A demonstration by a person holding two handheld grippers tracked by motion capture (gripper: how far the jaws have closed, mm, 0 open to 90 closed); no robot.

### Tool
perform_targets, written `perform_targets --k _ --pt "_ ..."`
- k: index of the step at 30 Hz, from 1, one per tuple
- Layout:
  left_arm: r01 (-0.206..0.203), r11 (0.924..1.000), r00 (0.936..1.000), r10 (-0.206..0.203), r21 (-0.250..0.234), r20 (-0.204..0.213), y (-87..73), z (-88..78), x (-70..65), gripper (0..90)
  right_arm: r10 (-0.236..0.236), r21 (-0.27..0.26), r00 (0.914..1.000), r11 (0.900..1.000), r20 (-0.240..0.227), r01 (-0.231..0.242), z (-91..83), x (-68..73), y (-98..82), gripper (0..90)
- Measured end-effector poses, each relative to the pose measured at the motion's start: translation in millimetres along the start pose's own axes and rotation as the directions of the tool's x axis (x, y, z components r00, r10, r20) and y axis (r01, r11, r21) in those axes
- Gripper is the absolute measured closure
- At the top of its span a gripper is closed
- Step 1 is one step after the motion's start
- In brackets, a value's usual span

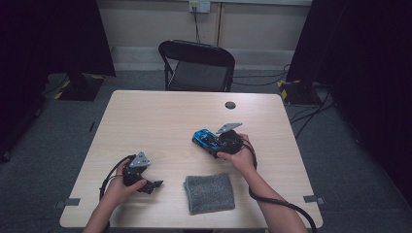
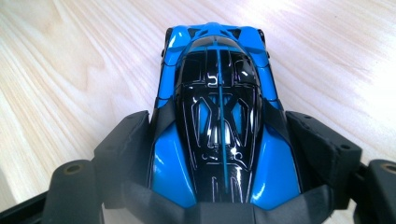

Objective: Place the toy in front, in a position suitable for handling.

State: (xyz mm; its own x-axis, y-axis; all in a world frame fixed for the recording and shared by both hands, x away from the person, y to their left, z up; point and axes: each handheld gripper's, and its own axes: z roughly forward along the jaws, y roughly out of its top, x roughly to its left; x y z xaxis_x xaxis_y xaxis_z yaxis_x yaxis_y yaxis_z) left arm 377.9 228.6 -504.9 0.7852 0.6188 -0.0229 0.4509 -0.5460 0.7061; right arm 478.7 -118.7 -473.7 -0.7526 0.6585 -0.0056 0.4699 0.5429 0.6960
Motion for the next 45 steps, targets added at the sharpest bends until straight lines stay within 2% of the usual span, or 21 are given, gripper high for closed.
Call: perform_targets --k 5,8,12,29,30,33,45 --pt "0.001 1.0 1.0 -0.001 0.0 0.0 0.0 0.0 -0.1 0.0 0.007 -0.017 0.9998 1.0 -0.017 -0.007 0.8 -1.6 -8.8 24.7" --pt "-0.002 1.0 1.0 0.002 0.0 -0.001 0.0 -0.1 0.1 0.0 0.007 -0.03 0.9988 0.999 -0.049 -0.009 1.3 -4.6 -17.6 24.7" --pt "-0.002 1.0 1.0 0.002 0.0 -0.001 0.0 0.0 0.1 0.0 -0.002 -0.04 0.9984 0.999 -0.057 0.0 -0.6 -7.9 -22.7 24.6" --pt "-0.002 1.0 1.0 0.002 0.0 -0.001 0.0 0.0 0.1 0.0 -0.026 -0.061 0.998 0.998 -0.057 0.022 -0.2 -14.7 -34.9 23.9" --pt "-0.002 1.0 1.0 0.002 0.0 -0.002 0.0 0.0 0.0 0.0 -0.024 -0.055 0.9988 0.998 -0.042 0.021 0.0 -15.2 -35.9 21.9" --pt "-0.002 1.0 1.0 0.002 0.004 -0.002 0.2 -0.3 -0.1 0.0 0.0 -0.074 0.999 0.997 -0.044 -0.003 -2.0 -16.7 -36.1 21.4" --pt "-0.002 1.0 1.0 0.002 0.004 -0.002 0.3 -0.3 -0.1 0.0 0.023 -0.073 0.9994 0.997 -0.026 -0.025 -10.3 -15.2 -42.4 19.9"
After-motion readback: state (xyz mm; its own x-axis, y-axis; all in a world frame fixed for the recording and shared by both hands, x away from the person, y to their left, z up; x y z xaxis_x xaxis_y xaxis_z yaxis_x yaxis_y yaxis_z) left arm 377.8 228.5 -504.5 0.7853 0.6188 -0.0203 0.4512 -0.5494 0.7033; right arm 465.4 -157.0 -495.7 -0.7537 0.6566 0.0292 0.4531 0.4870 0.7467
